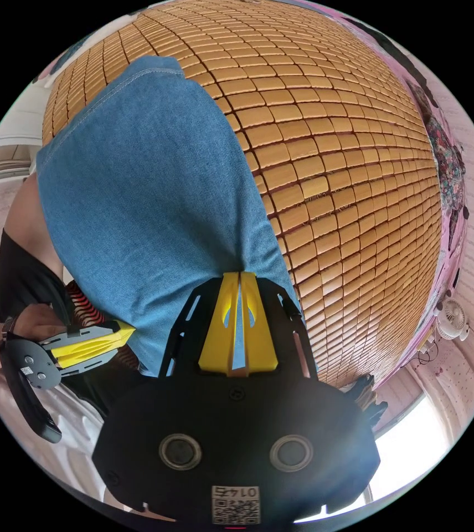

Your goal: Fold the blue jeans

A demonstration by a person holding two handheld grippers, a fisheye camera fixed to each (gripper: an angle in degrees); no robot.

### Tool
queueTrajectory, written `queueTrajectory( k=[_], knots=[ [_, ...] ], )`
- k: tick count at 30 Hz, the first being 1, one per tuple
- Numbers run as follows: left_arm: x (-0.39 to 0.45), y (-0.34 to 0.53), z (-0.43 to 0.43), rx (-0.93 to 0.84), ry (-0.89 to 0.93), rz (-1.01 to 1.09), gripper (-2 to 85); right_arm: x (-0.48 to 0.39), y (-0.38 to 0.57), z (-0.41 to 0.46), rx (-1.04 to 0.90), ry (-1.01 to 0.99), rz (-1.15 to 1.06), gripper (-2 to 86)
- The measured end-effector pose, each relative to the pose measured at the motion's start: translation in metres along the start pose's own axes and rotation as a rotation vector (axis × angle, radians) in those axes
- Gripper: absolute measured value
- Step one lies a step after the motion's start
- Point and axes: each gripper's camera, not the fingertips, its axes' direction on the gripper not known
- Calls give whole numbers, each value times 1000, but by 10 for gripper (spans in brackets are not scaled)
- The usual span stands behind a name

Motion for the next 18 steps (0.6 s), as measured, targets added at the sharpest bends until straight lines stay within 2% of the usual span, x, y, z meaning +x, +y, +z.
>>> queueTrajectory(
  k=[10, 15, 18],
  knots=[
    [-4, -7, 7, -2, -1, 20, -7, -14, 5, 9, -164, 109, -81, 0],
    [-22, -14, 10, -30, 64, -7, -7, -26, 50, 16, -61, 213, -99, 0],
    [-42, -19, 6, -63, 147, -102, -7, -17, 99, 15, 112, 184, 4, -1]
  ],
)
